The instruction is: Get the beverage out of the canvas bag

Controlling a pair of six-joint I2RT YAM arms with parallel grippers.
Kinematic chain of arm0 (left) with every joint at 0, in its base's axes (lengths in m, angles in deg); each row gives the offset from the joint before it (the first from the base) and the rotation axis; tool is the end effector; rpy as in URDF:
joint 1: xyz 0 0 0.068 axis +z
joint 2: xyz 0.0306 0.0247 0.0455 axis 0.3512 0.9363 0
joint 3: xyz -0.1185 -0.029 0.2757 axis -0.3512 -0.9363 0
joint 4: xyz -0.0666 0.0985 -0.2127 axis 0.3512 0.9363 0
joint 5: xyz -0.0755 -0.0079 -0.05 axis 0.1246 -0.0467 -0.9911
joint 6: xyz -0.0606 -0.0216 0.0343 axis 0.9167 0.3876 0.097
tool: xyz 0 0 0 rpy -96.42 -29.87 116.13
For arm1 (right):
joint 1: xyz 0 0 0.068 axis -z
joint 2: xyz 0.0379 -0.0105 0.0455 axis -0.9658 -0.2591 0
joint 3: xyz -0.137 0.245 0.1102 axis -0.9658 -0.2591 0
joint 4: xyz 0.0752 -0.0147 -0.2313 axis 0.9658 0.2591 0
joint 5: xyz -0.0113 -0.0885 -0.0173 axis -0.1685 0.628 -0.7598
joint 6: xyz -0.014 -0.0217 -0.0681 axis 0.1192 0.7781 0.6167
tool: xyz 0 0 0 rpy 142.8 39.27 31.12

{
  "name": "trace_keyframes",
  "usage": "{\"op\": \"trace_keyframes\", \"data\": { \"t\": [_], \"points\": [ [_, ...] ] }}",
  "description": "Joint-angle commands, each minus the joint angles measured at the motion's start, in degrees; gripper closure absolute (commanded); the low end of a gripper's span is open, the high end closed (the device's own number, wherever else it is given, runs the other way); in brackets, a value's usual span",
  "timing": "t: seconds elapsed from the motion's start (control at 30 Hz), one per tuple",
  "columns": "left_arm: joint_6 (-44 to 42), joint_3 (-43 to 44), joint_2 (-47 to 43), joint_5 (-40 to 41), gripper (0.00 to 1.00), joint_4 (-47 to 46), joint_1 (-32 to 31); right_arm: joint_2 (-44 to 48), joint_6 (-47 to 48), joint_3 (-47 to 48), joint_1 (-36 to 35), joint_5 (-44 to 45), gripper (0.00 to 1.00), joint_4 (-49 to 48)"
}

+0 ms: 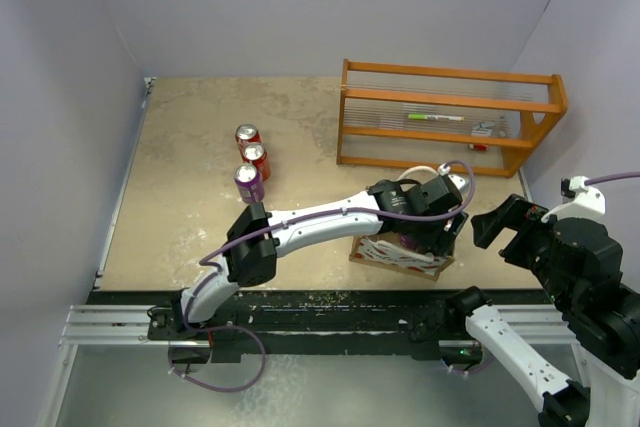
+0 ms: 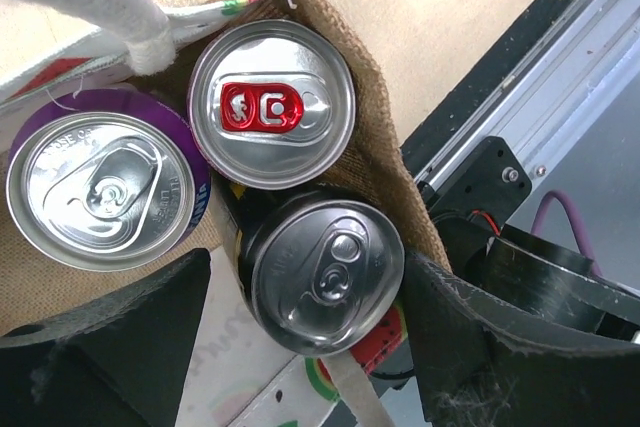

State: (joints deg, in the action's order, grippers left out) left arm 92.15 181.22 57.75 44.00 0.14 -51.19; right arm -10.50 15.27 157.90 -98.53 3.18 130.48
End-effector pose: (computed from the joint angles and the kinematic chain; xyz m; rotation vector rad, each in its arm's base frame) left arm 0.1632 -0.4922 0.2807 0.7630 2.4932 -0.7839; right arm -0.0020 -0.0252 0.4323 0.4602 1.9111 0.3140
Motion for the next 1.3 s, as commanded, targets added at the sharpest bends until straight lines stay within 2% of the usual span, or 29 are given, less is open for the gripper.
{"op": "trace_keyframes", "data": {
  "t": [0.0,0.23,0.57,0.73,0.93,1.07,1.17,1.27],
  "points": [
    [1.22,3.54,2.64,2.65,0.22,4.65,-0.01,2.59,1.45,2.27,-0.53,1.78,0.0,-0.67],
    [1.75,7.85,6.89,4.39,0.26,10.37,-0.67,2.59,2.31,1.73,-0.53,1.84,0.0,-0.96],
    [-0.4,9.63,10.02,5.2,0.27,10.75,-0.67,2.64,2.77,1.77,-0.53,1.84,0.0,-0.8],
    [-1.05,10.7,9.87,4.68,0.38,11.73,-0.45,2.59,2.82,1.9,-0.53,2.07,0.0,-0.87],
    [2.32,9.92,5.29,-0.44,0.63,12.57,2.9,2.49,2.96,1.66,-0.53,1.53,0.0,-1.11],
    [7.34,3.28,-1.3,-8.62,0.7,6.63,6.49,2.43,2.68,1.26,-0.53,0.03,0.0,-1.69],
    [11.7,-4.2,-7.28,-14.78,0.78,-0.56,9.21,2.57,2.51,0.37,-0.53,-0.87,0.0,-2.57],
    [12.79,-7.93,-12.47,-15.99,0.8,-4.12,10.67,2.0,2.82,0.23,-0.53,-2.33,0.0,-3.3]
  ]
}}
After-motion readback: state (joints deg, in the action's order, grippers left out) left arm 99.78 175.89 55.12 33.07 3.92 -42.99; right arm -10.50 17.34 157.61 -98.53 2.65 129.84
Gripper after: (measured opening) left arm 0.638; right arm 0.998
